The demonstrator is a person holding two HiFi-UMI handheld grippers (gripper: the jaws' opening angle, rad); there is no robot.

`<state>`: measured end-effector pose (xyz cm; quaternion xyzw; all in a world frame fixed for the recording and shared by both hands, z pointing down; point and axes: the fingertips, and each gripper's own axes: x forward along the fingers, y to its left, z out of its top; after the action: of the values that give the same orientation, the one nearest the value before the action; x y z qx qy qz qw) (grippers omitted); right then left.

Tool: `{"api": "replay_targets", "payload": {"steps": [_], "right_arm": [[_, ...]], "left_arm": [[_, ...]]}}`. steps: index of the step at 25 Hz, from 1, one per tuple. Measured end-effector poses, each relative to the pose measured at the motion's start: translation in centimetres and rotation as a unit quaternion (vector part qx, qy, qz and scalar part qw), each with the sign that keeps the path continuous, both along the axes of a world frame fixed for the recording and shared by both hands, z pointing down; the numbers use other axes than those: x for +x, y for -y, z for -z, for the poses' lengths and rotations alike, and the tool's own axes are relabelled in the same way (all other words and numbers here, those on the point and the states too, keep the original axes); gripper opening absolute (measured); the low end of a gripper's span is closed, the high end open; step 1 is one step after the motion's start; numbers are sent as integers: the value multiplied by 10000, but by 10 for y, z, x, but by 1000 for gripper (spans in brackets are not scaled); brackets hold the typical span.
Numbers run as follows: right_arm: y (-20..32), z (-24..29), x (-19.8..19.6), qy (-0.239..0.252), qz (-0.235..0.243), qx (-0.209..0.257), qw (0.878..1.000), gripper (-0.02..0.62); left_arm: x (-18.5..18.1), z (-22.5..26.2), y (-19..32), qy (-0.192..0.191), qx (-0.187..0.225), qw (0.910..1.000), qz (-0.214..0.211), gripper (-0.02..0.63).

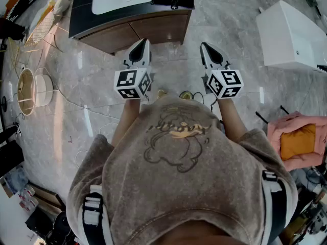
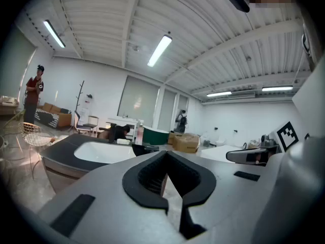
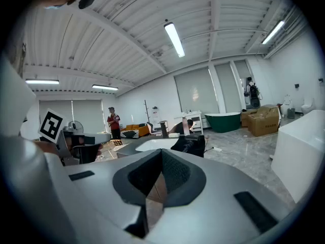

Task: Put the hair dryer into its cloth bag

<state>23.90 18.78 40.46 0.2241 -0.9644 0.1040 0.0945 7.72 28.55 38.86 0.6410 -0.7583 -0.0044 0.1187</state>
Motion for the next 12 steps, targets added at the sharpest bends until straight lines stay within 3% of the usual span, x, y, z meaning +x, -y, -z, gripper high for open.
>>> {"api": "replay_targets", "payload": {"steps": [12], "right_arm": [[9,-14,-34,114,-576,36,9983,0]], "left_arm": [[-54,-13,1,175,-74,9992,-344,18]]}}
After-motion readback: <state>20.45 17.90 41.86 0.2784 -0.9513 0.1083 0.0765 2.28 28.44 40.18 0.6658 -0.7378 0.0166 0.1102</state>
